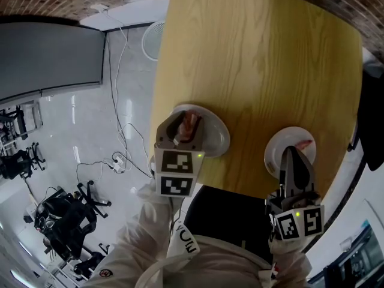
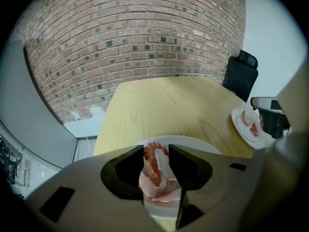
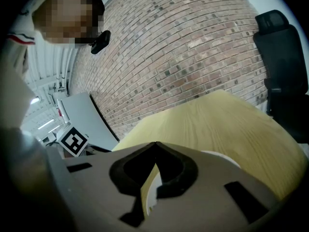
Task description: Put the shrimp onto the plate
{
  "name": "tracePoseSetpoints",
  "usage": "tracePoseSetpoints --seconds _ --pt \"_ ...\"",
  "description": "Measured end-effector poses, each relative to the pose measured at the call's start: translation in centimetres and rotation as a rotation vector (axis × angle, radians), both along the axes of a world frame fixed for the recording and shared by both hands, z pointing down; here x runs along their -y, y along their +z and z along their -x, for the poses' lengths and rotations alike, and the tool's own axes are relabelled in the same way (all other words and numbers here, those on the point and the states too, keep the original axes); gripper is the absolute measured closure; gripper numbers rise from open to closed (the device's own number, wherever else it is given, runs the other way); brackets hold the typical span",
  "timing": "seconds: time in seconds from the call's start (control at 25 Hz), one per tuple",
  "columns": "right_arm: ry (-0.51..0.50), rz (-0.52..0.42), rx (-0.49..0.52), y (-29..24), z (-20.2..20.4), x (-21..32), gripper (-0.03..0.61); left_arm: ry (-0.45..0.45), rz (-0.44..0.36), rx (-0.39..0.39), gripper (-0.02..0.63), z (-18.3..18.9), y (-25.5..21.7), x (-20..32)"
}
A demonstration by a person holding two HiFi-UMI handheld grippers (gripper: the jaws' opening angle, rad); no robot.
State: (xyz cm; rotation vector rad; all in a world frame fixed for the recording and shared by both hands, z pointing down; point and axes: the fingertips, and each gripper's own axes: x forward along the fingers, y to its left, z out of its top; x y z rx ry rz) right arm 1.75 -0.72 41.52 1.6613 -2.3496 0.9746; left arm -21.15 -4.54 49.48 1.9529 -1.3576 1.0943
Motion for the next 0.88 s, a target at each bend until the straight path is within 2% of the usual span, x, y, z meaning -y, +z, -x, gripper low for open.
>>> tracePoseSetpoints --seconds 0.44,0.88 --pt "0.047 -0.02 0.004 -1.0 -2.5 -1.5 0.554 0.062 -0.043 -0.009 0.449 -2.8 -2.0 -0.2" --pt "0.122 -0.029 0.007 -1.6 -7.1 -3.3 0.554 0.155 -0.051 -0.043 0.449 -9.3 -3.1 -1.0"
